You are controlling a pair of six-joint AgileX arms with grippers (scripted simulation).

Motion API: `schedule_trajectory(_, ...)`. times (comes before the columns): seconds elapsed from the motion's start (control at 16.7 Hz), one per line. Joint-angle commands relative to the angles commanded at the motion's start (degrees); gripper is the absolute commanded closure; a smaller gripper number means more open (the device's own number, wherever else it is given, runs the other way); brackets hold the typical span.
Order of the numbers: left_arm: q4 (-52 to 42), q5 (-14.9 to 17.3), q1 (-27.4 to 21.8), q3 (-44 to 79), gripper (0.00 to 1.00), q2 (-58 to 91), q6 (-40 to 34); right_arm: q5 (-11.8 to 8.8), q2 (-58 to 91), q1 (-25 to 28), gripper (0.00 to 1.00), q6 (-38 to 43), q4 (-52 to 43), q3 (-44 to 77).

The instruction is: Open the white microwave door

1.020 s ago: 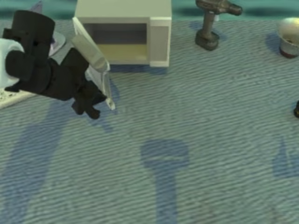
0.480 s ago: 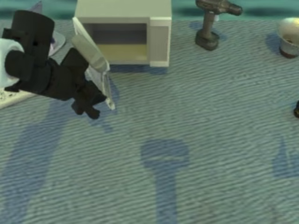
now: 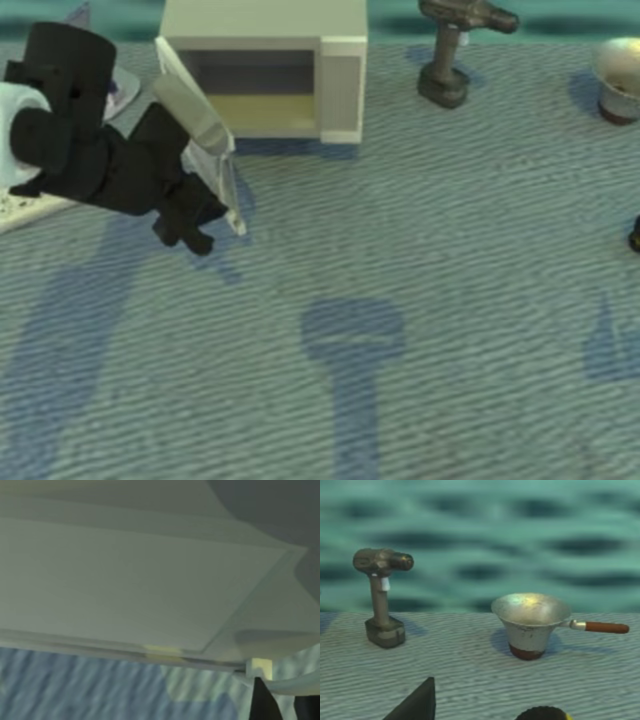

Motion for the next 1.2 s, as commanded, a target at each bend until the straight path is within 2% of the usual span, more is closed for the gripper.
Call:
schedule_trajectory(0.48, -0.2, 0.4, -0.2, -0.2, 1.0, 0.0, 0.0, 0.0, 0.0, 0.0, 0.0, 0.0, 0.0, 0.0)
schedule_trajectory(0.96, -3.2, 3.0, 2.2, 1.0, 1.0, 0.5, 5.7, 0.0, 0.0, 0.0, 0.0, 0.0, 0.0, 0.0)
schedule_trajectory(1.2, -3.3, 3.1, 2.3, 1.0, 1.0, 0.5, 5.8, 0.0, 0.0, 0.0, 0.0, 0.0, 0.0, 0.0)
